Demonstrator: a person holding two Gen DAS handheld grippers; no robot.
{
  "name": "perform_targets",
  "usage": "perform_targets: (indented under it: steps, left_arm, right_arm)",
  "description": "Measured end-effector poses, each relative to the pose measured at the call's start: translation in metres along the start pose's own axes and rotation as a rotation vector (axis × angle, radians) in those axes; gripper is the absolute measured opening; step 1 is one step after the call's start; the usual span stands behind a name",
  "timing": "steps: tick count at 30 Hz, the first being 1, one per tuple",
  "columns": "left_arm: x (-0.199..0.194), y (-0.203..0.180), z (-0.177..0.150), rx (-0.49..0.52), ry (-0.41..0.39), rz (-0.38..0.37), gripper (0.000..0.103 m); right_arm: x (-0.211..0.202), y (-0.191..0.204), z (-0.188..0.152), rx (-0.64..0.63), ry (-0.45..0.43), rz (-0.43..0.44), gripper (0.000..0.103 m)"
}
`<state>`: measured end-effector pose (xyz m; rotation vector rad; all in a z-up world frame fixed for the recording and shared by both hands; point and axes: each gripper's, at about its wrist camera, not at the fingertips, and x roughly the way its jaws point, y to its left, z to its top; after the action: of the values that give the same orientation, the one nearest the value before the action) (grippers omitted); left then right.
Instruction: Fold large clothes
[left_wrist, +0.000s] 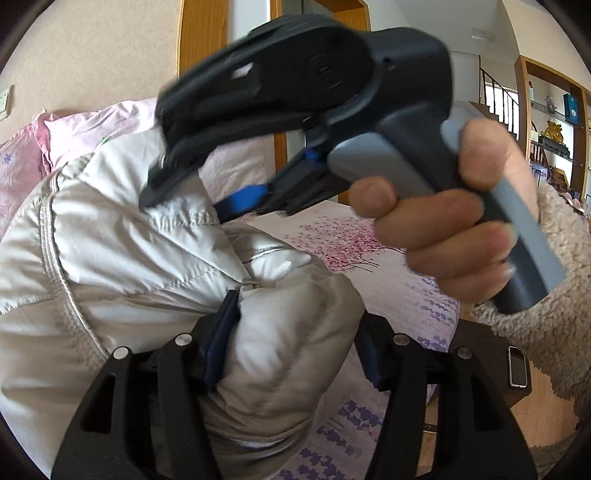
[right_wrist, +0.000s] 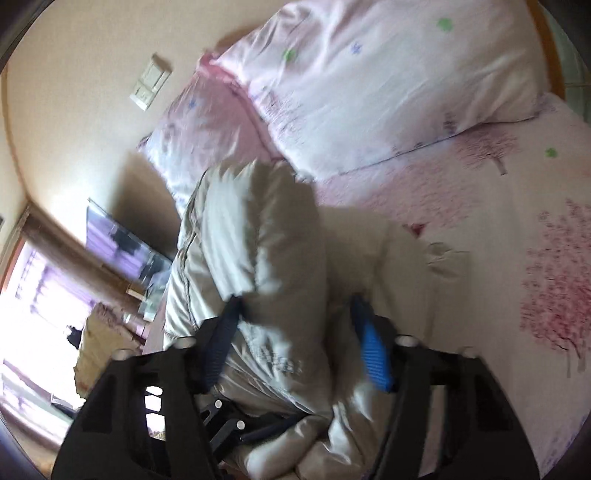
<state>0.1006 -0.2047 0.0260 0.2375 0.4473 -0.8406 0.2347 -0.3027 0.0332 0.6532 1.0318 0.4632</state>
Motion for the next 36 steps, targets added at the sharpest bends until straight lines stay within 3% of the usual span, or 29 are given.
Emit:
perform_targets:
  steps: [3, 5, 8, 11, 13, 17, 20, 36]
  left_arm:
    - [-0.021, 0.005, 0.007, -0.030, -0.026, -0.020, 0.061]
    - [-0.045, 0.016, 0.012, -0.075, -0.054, -0.044, 0.069]
    - [-0.100, 0.055, 0.024, -0.181, -0.147, -0.022, 0.086]
    - [-0.133, 0.095, 0.028, -0.250, -0.206, 0.089, 0.095]
    - [-0.142, 0.128, 0.029, -0.291, -0.197, 0.223, 0.098]
    - [-0.133, 0.175, 0.019, -0.403, -0.125, 0.304, 0.099]
    - [-0.119, 0.194, 0.009, -0.440, -0.062, 0.318, 0.099]
    - [-0.072, 0.186, 0.000, -0.360, 0.058, 0.326, 0.099]
  right_arm:
    - [-0.003, 0.010, -0.004, -0.024, -0.037, 0.001, 0.020]
    - [-0.007, 0.015, -0.005, -0.039, -0.061, -0.011, 0.016]
    - [-0.011, 0.022, -0.005, -0.055, -0.086, -0.032, 0.014]
    - [-0.014, 0.026, -0.003, -0.071, -0.109, -0.063, 0.013]
    - [-0.016, 0.024, -0.001, -0.071, -0.118, -0.083, 0.013]
    - [-0.020, 0.015, -0.002, -0.042, -0.126, -0.122, 0.013]
    - [-0.022, 0.007, -0.002, -0.025, -0.132, -0.140, 0.013]
    - [-0.013, -0.035, -0.011, 0.031, -0.097, -0.234, 0.013]
